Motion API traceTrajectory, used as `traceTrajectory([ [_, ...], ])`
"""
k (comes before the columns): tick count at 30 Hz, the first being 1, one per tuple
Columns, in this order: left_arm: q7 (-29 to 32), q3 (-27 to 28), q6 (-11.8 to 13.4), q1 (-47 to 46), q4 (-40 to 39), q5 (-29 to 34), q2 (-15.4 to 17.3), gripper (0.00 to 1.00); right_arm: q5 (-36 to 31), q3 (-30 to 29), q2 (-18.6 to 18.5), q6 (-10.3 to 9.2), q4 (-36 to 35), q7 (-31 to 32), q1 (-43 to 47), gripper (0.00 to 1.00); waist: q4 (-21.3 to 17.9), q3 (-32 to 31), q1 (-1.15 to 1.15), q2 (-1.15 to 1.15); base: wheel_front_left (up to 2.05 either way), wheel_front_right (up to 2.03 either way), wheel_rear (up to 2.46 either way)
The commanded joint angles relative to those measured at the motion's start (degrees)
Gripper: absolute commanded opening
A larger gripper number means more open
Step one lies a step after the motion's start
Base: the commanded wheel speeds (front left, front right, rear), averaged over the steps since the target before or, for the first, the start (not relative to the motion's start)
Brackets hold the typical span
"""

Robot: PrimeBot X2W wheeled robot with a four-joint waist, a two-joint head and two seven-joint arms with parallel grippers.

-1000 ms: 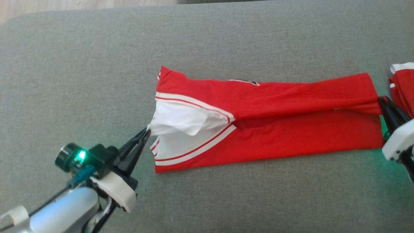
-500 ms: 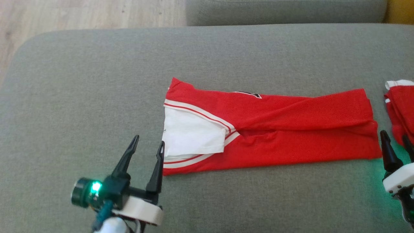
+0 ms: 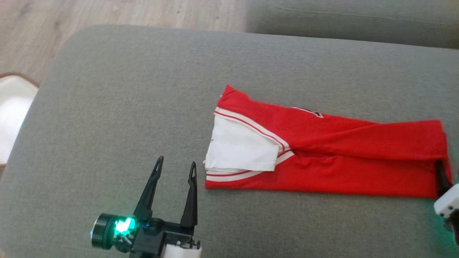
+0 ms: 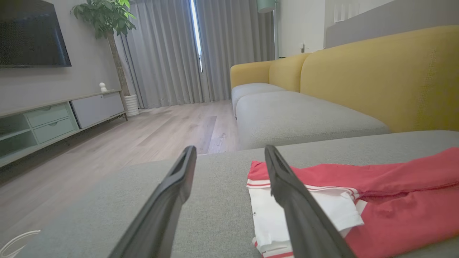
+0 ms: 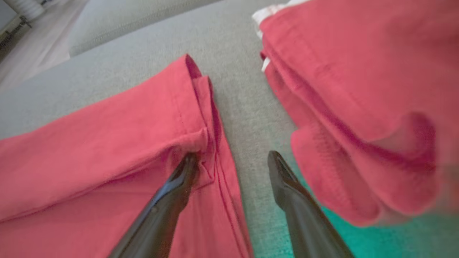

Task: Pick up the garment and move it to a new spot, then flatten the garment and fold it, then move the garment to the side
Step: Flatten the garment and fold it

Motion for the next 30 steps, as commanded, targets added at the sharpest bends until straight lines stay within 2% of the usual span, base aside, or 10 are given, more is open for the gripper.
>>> traceTrajectory([
  [1, -0.5, 2.4, -0.2, -1.2, -2.2, 0.9, -0.4, 1.0, -0.5, 0.8, -0.9, -0.04, -0.6, 0.3, -1.0, 1.0, 0.9, 0.5, 0.0, 0.0, 0.0, 0.0, 0.0],
  [4, -0.5, 3.4, -1.0, -0.6, -2.4, 3.3, -1.1, 1.0, -0.4, 0.9, 0.7, -0.04, 0.5, 2.0, -1.2, 1.0, 1.6, 0.6, 0.0, 0.0, 0.0, 0.0, 0.0],
  [5, -0.5, 3.7, -1.3, -0.5, -2.3, 4.0, -1.2, 1.0, -0.2, 1.0, 1.2, -0.04, 0.6, 2.8, -1.1, 0.96, 1.7, 0.6, 0.0, 0.0, 0.0, 0.0, 0.0],
  [6, -0.5, 4.0, -1.5, -0.3, -2.3, 4.4, -1.4, 1.0, 0.0, 1.3, 1.6, -0.04, 0.5, 3.5, -1.0, 0.72, 1.8, 0.6, 0.0, 0.0, 0.0, 0.0, 0.0],
  [7, -0.5, 4.3, -1.7, -0.2, -2.3, 4.6, -1.7, 1.0, 0.1, 1.5, 1.8, -0.04, 0.3, 4.0, -0.8, 0.41, 1.8, 0.6, 0.0, 0.0, 0.0, 0.0, 0.0],
  [8, -0.5, 4.7, -1.9, -0.1, -2.4, 4.9, -1.9, 1.0, 0.3, 1.6, 1.8, -0.04, 0.1, 4.3, -0.6, 0.02, 1.8, 0.5, 0.0, 0.0, 0.0, 0.0, 0.0],
  [13, -0.5, 6.2, -3.1, 0.5, -2.6, 6.0, -2.5, 1.0, 1.4, 1.2, -0.1, -0.04, -1.5, 3.0, 0.5, 0.0, 1.1, -0.2, 0.0, 0.0, 0.0, 0.0, 0.0],
  [21, -0.5, 8.0, -4.5, 1.9, -2.7, 7.0, -3.2, 1.0, 3.4, -1.9, -6.4, -0.04, -6.9, 3.2, 2.2, 0.0, -1.2, -1.2, 0.0, 0.0, 0.0, 0.0, 0.0],
  [25, -0.5, 8.6, -5.3, 2.4, -2.5, 7.2, -3.5, 1.0, 6.4, -3.1, -7.1, -0.04, -15.0, 4.8, 2.9, 0.0, -2.1, -1.5, 0.0, 0.0, 0.0, 0.0, 0.0],
  [30, -0.5, 9.5, -6.6, 2.4, -2.0, 7.4, -4.0, 1.0, 11.9, -3.1, -3.1, -0.04, -32.0, 11.1, 3.7, 0.0, -2.9, -1.3, 0.0, 0.0, 0.0, 0.0, 0.0],
])
